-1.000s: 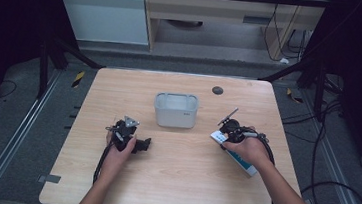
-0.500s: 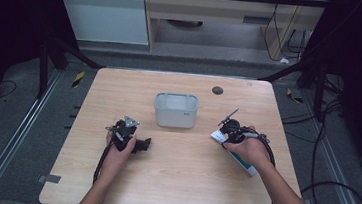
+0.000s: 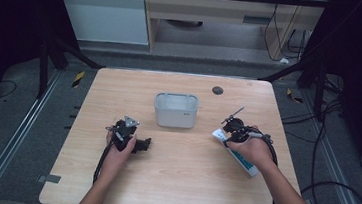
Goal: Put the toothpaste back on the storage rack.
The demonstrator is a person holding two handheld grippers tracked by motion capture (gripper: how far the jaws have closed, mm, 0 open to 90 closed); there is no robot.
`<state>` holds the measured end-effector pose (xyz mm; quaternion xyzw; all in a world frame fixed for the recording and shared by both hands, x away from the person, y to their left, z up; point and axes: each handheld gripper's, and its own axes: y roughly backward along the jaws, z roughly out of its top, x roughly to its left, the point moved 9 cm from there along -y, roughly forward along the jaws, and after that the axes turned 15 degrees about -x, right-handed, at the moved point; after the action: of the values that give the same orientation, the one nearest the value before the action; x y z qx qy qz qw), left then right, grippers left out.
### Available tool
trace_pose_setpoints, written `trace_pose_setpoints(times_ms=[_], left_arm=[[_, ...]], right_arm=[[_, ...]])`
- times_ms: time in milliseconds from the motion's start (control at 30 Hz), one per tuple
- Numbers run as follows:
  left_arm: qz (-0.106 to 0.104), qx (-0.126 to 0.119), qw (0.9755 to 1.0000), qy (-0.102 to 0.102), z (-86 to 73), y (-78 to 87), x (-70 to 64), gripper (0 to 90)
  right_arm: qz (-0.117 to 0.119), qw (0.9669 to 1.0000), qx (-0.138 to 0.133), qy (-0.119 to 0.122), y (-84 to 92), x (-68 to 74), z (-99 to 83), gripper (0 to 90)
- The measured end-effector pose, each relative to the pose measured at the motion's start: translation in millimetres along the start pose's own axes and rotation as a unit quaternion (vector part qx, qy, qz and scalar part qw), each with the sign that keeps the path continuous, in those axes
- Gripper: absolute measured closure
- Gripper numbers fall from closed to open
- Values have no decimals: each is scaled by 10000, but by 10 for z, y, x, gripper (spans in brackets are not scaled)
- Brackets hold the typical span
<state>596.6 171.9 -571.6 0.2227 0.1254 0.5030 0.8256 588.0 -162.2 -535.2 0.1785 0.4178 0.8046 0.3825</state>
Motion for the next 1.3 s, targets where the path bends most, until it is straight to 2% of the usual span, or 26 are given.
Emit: trace_pose_setpoints(times_ms=[200,233,500,1000,1300], left_arm=[[-3,2,10000,-5,0,0,1,0],[-3,3,10000,-6,0,0,1,0],[-2,2,10000,-7,0,0,1,0],[-1,-1,10000,1,0,0,0,0],[-2,-1,10000,-4,0,-1,0,0]], right_arm=[[-31,9997,-225,44,176,-41,149,796],[-43,9995,-328,-16,244,-52,224,796],[-133,9984,-557,-33,390,-133,403,796],[-240,9929,-1144,-225,514,-205,610,801],[-288,9885,-1468,-201,585,-202,722,806]])
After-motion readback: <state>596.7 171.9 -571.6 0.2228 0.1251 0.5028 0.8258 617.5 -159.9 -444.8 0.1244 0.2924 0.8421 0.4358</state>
